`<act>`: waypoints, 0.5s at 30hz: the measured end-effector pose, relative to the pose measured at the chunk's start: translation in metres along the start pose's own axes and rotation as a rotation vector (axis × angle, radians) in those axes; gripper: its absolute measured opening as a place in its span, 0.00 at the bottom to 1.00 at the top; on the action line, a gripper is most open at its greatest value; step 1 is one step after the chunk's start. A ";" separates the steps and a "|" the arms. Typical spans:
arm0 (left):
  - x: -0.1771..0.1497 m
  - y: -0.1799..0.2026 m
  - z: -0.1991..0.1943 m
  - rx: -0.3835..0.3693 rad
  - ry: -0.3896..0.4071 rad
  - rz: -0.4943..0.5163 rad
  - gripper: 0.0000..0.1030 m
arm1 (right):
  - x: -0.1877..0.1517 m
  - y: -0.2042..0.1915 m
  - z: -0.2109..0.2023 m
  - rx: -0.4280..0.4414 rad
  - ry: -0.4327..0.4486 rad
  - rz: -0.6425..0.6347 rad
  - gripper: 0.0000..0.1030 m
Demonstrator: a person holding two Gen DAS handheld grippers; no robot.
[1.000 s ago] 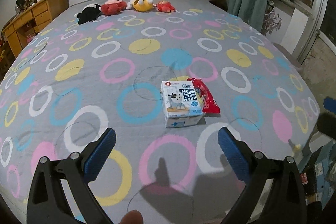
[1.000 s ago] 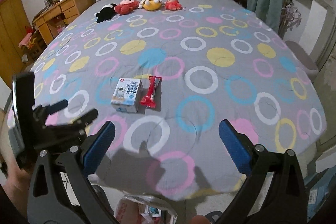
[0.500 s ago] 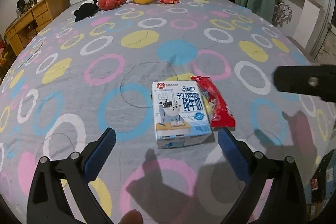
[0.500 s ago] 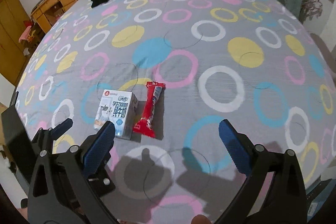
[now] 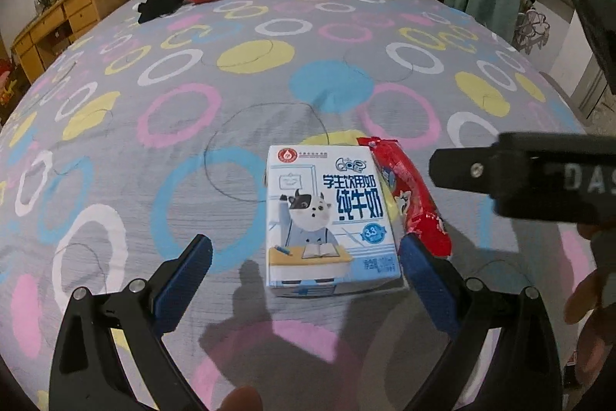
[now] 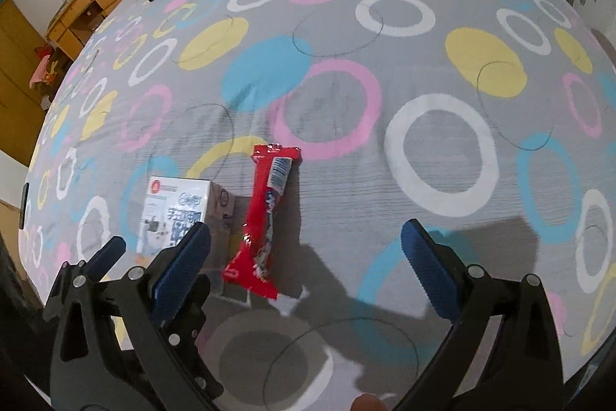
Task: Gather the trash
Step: 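Close the left tool on the milk carton while the right tool grips the red candy stick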
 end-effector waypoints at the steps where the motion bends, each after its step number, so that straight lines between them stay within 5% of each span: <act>1: -0.001 0.000 0.002 0.003 -0.004 -0.004 0.92 | 0.000 0.002 0.003 0.002 -0.004 0.007 0.94; 12: -0.001 -0.007 0.021 0.006 -0.020 -0.042 0.92 | 0.004 0.003 0.039 0.022 -0.048 0.040 0.94; 14: 0.000 -0.009 0.023 0.007 -0.013 -0.052 0.92 | 0.004 0.002 0.045 0.025 -0.055 0.047 0.85; 15: -0.001 -0.009 0.025 0.007 -0.014 -0.049 0.86 | 0.005 0.003 0.047 0.017 -0.052 0.053 0.59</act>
Point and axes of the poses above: each gripper's, at about its wrist camera, not at the fingertips, and z roughly the way its jaws point, y to its right, x to its top, the point moved 10 cm from there along z, roughly the way its jaws point, and after that the axes turned 5 degrees about x, right-handed, at the moved point
